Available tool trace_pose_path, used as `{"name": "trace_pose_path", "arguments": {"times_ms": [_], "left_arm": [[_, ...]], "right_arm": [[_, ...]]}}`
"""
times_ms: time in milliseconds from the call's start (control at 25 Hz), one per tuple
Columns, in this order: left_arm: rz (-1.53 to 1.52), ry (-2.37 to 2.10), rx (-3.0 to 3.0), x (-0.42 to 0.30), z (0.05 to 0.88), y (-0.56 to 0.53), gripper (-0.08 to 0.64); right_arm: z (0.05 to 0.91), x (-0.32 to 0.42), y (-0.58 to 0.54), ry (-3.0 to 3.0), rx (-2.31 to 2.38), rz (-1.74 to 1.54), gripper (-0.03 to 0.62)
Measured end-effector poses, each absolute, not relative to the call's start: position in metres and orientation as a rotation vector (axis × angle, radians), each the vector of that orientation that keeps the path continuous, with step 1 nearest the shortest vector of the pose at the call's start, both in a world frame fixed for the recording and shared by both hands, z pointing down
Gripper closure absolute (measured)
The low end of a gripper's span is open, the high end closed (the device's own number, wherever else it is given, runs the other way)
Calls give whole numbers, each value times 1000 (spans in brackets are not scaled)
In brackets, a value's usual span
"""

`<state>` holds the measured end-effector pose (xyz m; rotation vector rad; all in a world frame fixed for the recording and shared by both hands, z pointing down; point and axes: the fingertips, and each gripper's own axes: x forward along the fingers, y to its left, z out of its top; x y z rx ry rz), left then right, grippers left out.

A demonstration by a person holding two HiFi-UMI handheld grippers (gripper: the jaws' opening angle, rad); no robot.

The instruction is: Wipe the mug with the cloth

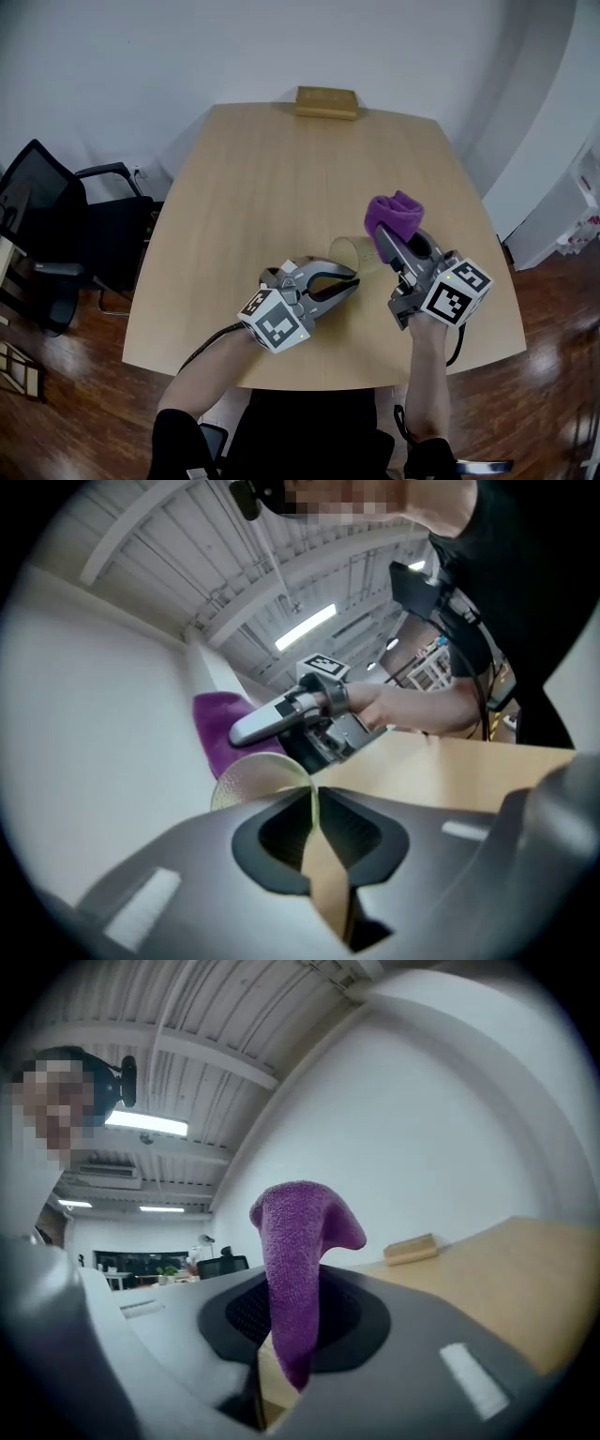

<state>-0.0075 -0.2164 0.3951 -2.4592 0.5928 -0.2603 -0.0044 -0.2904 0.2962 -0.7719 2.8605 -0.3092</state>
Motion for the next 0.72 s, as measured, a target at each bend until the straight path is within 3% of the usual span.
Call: {"name": "trace_pose_path", "arguments": {"times_ms": [160,280,400,520,600,720], "left_arm": [[-375,573,-2396,-8,410,-220,514],[-294,621,-2484,-13,402,-225,508],[141,746,-2848,-33,357,-238,515],[675,762,-3141,-56,327,-245,515],[834,728,-3217,-61,327,-243,515],[879,690,-3272,-58,331,-239,515]], "right_arm": [[295,-35,-267,2864,-555,-422,531],[284,-58,-235,2853,-275,-465,531],[262,-48,-227,2754,-212,-398,531],[239,18,-256,2586,-694,-105,531],[236,44,-262,2524,-905,33,531],[250,22,-262,2633,-929,120,531]]}}
